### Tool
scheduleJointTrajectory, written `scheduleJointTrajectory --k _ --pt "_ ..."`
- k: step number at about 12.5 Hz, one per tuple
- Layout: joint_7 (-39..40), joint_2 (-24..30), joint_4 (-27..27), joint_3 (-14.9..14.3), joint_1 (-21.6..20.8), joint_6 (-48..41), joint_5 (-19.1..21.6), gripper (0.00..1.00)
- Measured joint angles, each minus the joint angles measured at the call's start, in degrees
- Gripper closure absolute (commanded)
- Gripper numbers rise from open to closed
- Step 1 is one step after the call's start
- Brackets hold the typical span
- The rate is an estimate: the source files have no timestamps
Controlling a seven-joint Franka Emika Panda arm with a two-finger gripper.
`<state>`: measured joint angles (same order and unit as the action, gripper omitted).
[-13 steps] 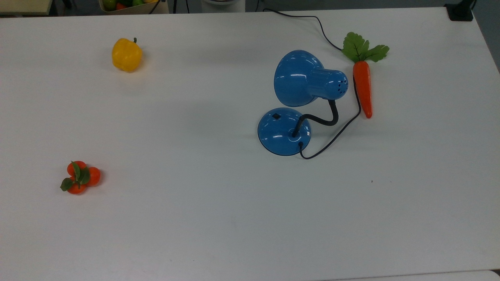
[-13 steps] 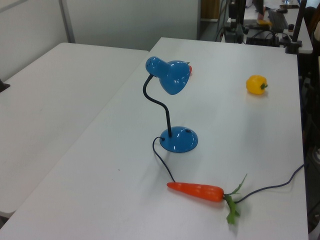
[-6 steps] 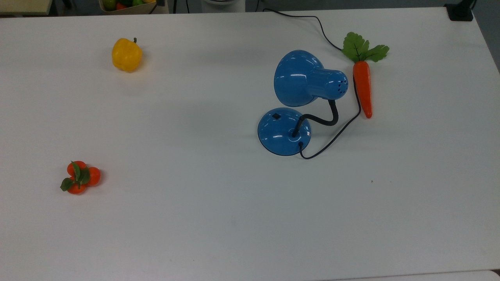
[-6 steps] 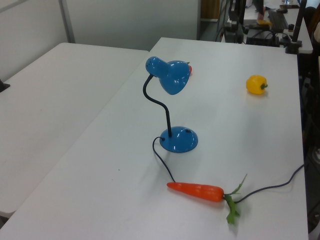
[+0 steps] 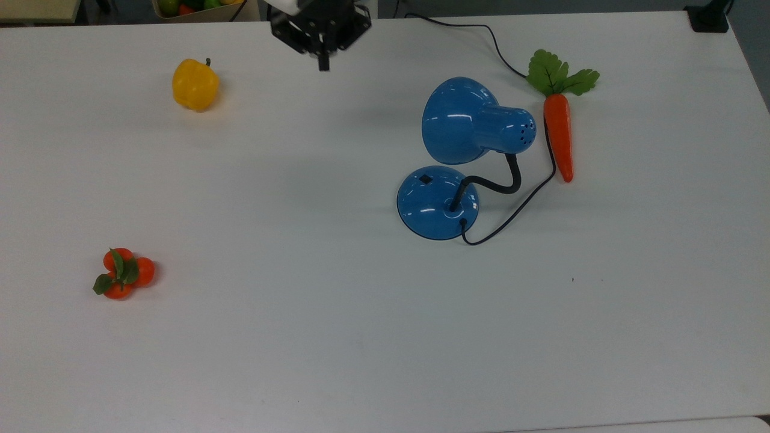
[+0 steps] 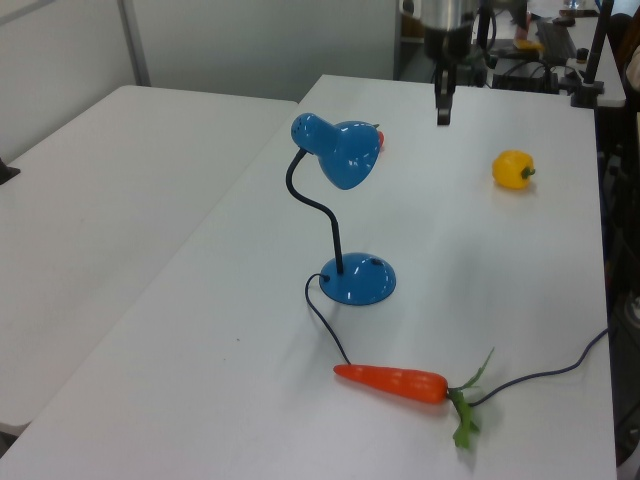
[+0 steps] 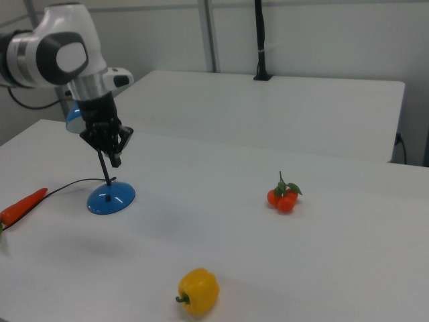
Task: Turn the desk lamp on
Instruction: 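Move the gripper down to the switch on the blue lamp base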
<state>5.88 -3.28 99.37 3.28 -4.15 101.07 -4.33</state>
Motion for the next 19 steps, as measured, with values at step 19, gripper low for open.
scheduleJointTrajectory --k 19 --pt "0.7 -8.6 19.5 4.6 -6.7 44.8 0.0 1.00"
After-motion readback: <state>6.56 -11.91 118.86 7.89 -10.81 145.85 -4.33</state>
